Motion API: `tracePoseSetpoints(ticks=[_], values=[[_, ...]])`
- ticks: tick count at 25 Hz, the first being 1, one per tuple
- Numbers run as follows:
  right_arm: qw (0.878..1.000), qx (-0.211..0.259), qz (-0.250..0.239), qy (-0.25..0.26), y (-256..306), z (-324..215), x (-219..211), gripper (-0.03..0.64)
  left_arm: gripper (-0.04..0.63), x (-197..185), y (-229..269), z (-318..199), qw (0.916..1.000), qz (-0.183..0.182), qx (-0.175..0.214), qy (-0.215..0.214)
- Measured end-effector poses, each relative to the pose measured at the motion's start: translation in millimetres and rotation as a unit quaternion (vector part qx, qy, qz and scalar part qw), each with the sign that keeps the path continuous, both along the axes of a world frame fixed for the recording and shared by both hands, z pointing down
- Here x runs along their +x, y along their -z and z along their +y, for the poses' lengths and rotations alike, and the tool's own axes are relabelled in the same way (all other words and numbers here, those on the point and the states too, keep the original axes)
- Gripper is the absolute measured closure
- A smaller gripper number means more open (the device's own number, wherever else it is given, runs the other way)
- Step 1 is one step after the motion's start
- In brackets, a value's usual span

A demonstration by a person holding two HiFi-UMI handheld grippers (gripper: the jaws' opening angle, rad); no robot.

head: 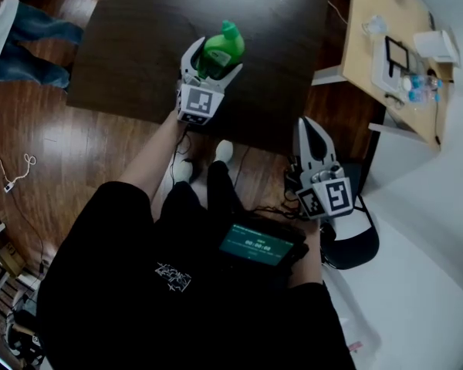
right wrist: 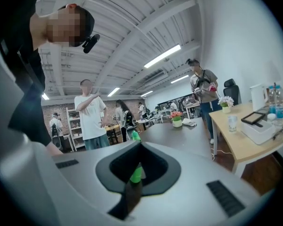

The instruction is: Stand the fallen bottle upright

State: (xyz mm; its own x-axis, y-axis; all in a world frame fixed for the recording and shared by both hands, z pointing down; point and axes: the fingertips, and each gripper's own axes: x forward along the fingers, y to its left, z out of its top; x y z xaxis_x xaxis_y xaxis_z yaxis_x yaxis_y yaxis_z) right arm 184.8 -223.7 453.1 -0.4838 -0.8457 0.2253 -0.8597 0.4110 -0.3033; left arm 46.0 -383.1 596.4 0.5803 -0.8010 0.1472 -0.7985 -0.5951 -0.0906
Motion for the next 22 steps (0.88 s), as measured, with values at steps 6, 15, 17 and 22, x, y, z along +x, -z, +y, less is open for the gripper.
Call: tracePoseSetpoints(ticks=[6, 15, 17, 22], values=[[1.000, -0.004, 0.012, -0.007, -2.5, 10.2, -0.4, 0.601, 0.153, -18.6, 0.4, 11.8, 0.9989, 0.019, 0.022, 0.036], [1.000, 0.001, 0.025, 0.004, 0.0, 19.8, -22.2, 0.601, 0.152, -32.3, 0.3, 28.4, 0.9985, 0.025, 0.026, 0.040], [1.000, 0.003, 0.025, 0.005, 0.5, 22.8, -24.2, 0.601, 0.152, -33.9, 0.1, 32.0, 0.9986, 0.025, 0.027, 0.038], [1.000, 0.001, 0.016, -0.001, 1.3, 28.0, -25.4, 0.601, 0.149, -34.9, -1.4, 36.1, 0.9988, 0.015, 0.030, 0.035]])
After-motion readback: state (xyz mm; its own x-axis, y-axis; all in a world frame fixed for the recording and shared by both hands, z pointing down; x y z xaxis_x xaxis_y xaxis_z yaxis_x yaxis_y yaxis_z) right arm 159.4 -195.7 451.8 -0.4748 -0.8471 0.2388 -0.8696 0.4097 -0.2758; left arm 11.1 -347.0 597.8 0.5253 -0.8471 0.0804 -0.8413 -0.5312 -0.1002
